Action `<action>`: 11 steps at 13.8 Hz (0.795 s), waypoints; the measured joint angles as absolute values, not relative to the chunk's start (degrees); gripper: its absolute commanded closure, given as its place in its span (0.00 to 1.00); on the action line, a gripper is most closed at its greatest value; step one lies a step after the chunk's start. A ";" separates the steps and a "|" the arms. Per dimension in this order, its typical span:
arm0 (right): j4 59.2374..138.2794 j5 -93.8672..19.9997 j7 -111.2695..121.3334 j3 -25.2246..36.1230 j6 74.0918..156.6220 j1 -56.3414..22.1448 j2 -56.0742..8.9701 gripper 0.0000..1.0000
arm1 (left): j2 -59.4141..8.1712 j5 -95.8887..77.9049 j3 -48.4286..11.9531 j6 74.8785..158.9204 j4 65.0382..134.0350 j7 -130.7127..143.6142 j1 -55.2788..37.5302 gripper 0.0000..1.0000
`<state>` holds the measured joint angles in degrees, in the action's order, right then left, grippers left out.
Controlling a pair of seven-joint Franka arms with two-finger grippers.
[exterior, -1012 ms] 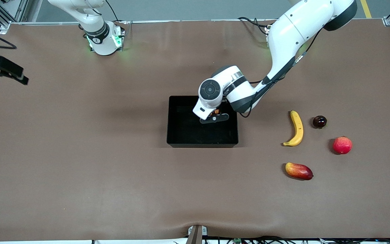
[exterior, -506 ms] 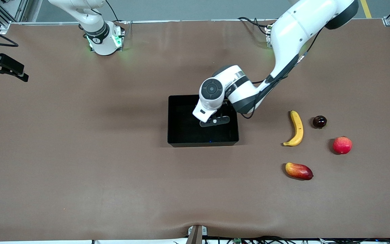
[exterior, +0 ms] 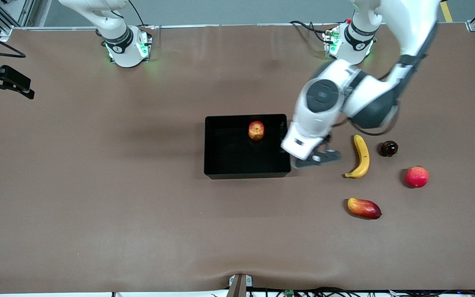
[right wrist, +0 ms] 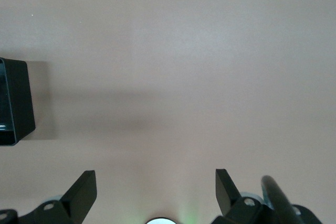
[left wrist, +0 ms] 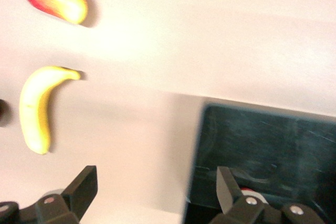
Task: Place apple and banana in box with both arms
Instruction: 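Open the left gripper to drop the apple into the tray, then reach the yellow banana with the left gripper and grasp it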
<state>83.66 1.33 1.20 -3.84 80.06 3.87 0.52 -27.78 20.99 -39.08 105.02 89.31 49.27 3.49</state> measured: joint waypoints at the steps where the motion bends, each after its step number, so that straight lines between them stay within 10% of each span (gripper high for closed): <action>1: 83.66 1.36 1.20 -3.76 80.03 3.88 0.52 0.00 | -27.83 21.03 -38.94 104.83 89.81 47.30 5.62 0.00; 11: 83.67 1.36 1.20 -3.40 79.92 3.93 0.52 0.00 | -32.37 31.67 -38.40 117.02 101.53 36.90 23.78 0.00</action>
<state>83.67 1.36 1.20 -3.40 79.92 3.93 0.52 -32.37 31.67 -38.40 117.02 101.53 36.90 23.78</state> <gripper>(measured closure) 0.000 0.000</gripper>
